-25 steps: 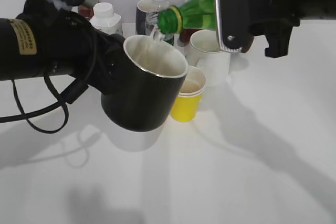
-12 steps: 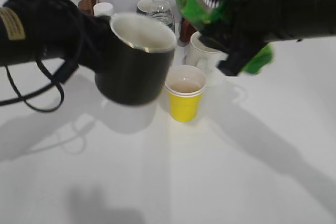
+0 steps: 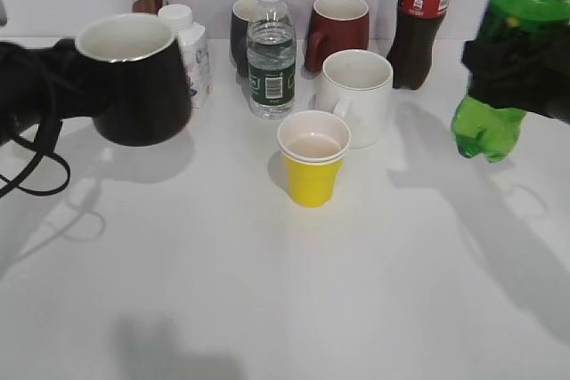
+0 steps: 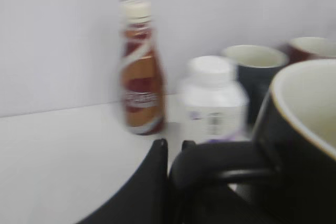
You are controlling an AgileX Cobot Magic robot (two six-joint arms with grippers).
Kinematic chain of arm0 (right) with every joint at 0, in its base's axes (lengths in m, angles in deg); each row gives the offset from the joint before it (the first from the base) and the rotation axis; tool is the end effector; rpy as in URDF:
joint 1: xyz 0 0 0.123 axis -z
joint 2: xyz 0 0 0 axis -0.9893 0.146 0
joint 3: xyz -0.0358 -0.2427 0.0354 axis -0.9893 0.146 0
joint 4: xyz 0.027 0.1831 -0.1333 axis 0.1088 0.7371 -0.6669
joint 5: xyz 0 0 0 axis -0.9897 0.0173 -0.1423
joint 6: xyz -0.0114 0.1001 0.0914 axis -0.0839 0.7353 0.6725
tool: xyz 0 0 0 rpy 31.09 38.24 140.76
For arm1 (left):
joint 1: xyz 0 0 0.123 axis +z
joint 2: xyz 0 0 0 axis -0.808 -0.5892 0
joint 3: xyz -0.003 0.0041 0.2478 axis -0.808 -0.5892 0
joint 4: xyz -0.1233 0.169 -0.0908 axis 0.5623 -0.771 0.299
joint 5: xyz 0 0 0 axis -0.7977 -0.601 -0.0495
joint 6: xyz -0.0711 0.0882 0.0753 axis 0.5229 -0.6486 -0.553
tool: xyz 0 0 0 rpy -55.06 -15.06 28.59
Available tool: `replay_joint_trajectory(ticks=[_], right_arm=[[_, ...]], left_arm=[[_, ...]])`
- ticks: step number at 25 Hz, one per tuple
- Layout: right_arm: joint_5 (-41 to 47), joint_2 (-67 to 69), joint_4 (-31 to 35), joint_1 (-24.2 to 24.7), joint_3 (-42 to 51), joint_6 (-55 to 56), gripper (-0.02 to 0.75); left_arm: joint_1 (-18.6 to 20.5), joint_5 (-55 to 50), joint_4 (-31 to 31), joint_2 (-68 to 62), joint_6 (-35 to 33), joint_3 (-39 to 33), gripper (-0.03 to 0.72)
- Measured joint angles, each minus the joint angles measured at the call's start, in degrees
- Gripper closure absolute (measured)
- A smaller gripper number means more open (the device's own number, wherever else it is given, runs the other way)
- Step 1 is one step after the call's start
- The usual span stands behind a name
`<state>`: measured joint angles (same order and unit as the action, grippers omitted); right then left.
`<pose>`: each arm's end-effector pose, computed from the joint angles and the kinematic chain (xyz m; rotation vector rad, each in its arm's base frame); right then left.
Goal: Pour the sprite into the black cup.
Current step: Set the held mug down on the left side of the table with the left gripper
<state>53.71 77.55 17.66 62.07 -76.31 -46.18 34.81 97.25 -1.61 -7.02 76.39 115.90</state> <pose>0.2824 0.0915 0.2051 -0.2002 1.7711 0.2405 0.2972 -0.1004 0.1831 0.2397 1.6920 -0.2611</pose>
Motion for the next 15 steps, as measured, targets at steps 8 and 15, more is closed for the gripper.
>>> replay_joint_trajectory(ticks=[8,15], right_arm=[[-10.63,2.63,-4.17,0.69,3.05,3.18,0.34],[-10.97,2.63,-5.15,0.69,3.05,3.22,0.34]], left_arm=[[3.18,17.53,2.12,-15.83,-1.16,-0.27,0.641],[3.18,20.0,2.13,-22.69,-0.65,-0.22,0.643]])
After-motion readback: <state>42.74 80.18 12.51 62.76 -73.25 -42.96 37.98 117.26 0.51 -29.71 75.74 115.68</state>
